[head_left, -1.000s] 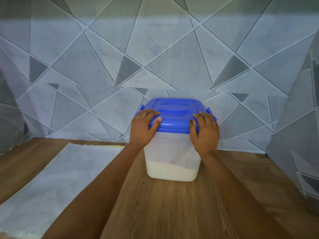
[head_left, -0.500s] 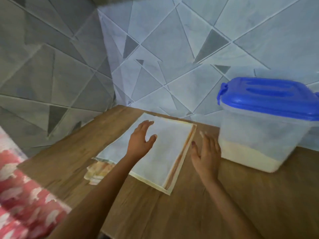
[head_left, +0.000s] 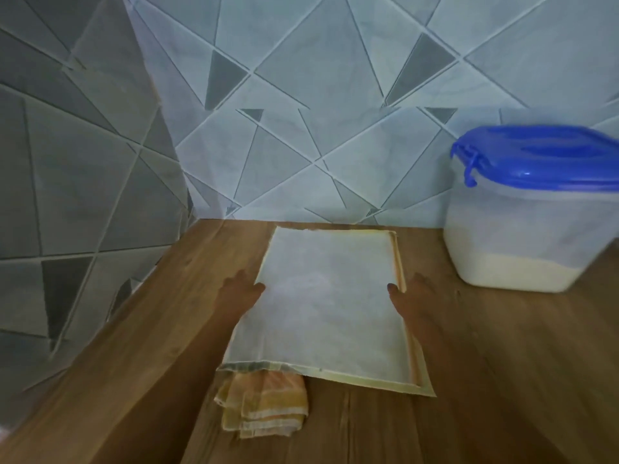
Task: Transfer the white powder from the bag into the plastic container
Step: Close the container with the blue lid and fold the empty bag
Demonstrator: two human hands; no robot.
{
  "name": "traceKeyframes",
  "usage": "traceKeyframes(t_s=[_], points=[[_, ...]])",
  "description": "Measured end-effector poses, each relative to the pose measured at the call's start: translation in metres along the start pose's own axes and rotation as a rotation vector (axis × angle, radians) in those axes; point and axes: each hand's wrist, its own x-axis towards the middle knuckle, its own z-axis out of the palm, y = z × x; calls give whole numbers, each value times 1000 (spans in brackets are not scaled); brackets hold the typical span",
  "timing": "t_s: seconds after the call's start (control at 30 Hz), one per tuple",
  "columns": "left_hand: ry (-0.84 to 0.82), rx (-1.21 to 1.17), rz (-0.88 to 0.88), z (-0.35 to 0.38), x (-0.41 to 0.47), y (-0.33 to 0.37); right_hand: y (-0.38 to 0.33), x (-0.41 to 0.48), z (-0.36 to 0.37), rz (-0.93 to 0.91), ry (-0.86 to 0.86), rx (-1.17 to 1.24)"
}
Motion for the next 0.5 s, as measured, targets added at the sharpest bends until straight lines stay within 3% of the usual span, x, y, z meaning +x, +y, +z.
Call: traceKeyframes(t_s=[0.2, 0.3, 0.5], points=[[-143, -423, -127, 27, 76, -33, -2, 38, 21, 191, -79, 27], [-160, -480, -148, 61, 135, -65, 9, 63, 41, 261, -90, 12], [-184, -501, -143, 31, 74, 3, -1, 70, 38, 244, -148, 83]])
